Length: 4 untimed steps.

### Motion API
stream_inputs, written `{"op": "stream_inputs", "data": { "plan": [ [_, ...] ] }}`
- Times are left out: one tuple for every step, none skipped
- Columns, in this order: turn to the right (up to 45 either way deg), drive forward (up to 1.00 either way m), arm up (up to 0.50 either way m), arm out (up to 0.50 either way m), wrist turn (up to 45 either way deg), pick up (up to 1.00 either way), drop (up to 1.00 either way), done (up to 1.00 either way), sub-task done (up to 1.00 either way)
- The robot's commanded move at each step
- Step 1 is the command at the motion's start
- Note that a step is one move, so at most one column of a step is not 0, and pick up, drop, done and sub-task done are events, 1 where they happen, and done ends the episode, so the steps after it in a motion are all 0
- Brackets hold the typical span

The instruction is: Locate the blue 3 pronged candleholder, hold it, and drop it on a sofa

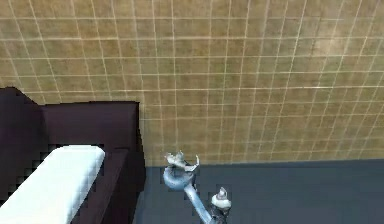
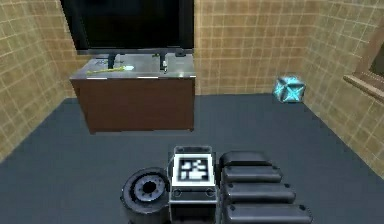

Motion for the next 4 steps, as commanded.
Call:
{"op": "stream_inputs", "data": {
  "plan": [
    [-6.0,0.00,0.00,0.00,0.0,0.00,0.00,0.00,0.00],
    [0.0,0.35,0.00,0.00,0.0,0.00,0.00,0.00,0.00],
    [21.0,0.00,0.00,0.00,0.0,0.00,0.00,0.00,0.00],
    [-36.0,0.00,0.00,0.00,0.0,0.00,0.00,0.00,0.00]
  ]
}}
